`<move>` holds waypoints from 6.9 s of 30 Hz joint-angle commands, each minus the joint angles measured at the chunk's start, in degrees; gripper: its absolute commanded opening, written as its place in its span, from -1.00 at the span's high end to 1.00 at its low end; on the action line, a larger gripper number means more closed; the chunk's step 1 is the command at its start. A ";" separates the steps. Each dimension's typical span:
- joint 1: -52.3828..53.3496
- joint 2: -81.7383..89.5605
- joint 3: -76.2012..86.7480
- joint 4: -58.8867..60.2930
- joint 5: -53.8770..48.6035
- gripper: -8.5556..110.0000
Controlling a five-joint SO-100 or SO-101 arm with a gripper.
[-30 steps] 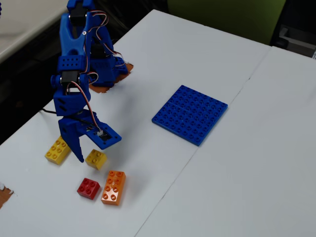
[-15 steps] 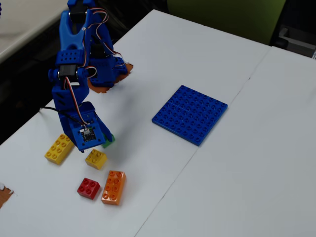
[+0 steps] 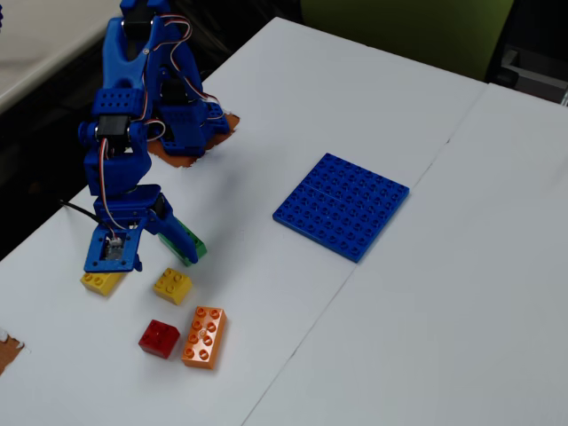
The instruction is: Pick up the 2x2 yellow block and go up the 8x8 blue block.
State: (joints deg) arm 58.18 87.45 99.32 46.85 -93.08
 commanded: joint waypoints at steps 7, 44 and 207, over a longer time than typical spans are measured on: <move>1.23 -8.44 -16.70 10.99 8.26 0.22; -3.60 -19.78 -26.10 16.17 16.52 0.58; -62.14 -16.26 -65.30 53.26 -3.08 0.85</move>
State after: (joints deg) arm -2.99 68.03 34.19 99.76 -96.33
